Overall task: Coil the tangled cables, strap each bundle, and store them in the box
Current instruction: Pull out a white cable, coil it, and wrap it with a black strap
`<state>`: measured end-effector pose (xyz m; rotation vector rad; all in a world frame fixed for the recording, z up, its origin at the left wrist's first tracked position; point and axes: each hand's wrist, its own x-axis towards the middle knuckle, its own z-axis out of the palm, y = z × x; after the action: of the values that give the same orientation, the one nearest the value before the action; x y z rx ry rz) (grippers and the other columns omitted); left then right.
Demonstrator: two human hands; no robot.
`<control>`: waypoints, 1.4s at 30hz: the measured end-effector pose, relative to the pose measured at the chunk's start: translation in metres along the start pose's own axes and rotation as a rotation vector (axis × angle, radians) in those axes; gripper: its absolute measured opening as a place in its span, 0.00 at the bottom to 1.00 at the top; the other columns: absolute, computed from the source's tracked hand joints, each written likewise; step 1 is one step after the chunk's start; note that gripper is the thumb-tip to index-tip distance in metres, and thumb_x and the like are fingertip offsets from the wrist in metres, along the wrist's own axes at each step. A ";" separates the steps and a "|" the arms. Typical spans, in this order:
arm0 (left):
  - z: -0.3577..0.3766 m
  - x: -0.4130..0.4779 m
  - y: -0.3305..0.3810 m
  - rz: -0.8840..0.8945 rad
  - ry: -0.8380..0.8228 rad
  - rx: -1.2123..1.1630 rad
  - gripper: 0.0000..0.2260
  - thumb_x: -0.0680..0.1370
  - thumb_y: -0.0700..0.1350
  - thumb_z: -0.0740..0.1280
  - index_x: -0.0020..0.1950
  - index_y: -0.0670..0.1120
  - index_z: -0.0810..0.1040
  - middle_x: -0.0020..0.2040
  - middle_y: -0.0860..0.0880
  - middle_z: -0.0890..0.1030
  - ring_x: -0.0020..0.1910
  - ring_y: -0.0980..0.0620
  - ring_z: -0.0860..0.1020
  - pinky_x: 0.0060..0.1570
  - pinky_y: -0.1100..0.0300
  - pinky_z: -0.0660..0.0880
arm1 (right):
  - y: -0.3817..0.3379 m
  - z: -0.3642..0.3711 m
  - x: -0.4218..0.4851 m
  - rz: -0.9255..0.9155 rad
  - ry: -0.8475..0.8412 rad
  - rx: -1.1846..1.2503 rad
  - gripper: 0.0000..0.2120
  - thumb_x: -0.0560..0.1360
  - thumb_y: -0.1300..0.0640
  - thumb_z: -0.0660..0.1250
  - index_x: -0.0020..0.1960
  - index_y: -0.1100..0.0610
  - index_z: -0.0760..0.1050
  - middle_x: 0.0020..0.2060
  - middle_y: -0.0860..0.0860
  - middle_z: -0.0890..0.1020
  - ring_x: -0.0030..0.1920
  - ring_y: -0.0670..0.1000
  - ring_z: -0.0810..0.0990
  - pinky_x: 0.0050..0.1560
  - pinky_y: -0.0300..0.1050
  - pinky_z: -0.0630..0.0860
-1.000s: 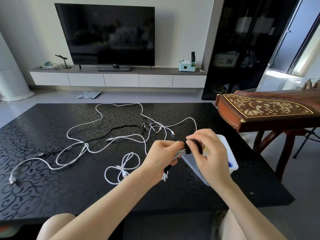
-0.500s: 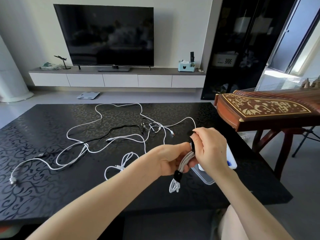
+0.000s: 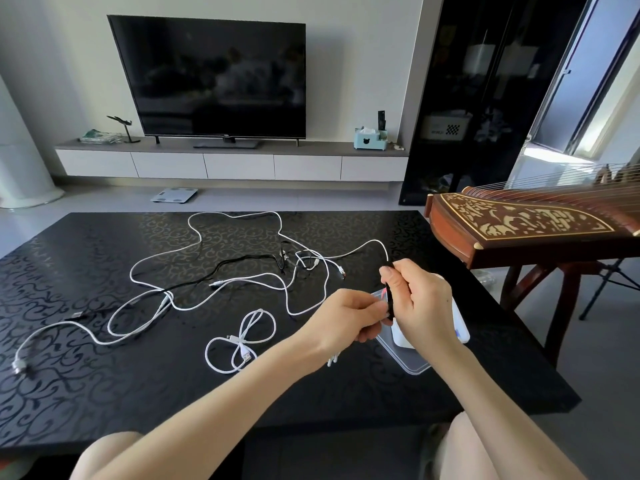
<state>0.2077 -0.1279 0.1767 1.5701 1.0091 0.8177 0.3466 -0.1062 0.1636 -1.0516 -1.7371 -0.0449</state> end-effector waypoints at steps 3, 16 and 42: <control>0.000 0.004 0.001 -0.027 0.049 0.098 0.14 0.81 0.43 0.61 0.37 0.44 0.78 0.22 0.56 0.68 0.22 0.59 0.63 0.27 0.68 0.61 | 0.003 -0.006 0.006 0.124 -0.138 -0.009 0.14 0.78 0.54 0.63 0.35 0.56 0.76 0.23 0.45 0.75 0.26 0.46 0.73 0.27 0.39 0.66; 0.000 0.020 -0.009 -0.250 0.206 -0.197 0.17 0.81 0.40 0.59 0.32 0.42 0.73 0.24 0.51 0.65 0.24 0.55 0.62 0.25 0.66 0.60 | -0.004 -0.013 -0.012 -0.074 -0.143 -0.100 0.04 0.71 0.58 0.72 0.40 0.58 0.84 0.42 0.48 0.78 0.42 0.49 0.72 0.39 0.52 0.72; -0.029 0.006 -0.007 0.076 0.098 -0.203 0.15 0.81 0.42 0.60 0.34 0.43 0.74 0.27 0.52 0.68 0.27 0.58 0.64 0.29 0.68 0.62 | 0.015 -0.019 -0.012 1.131 -0.674 1.311 0.16 0.72 0.46 0.63 0.46 0.55 0.84 0.31 0.56 0.79 0.26 0.48 0.75 0.24 0.38 0.70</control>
<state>0.1829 -0.1096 0.1758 1.4127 0.9102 1.0255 0.3711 -0.1137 0.1557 -0.8379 -0.9893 2.0200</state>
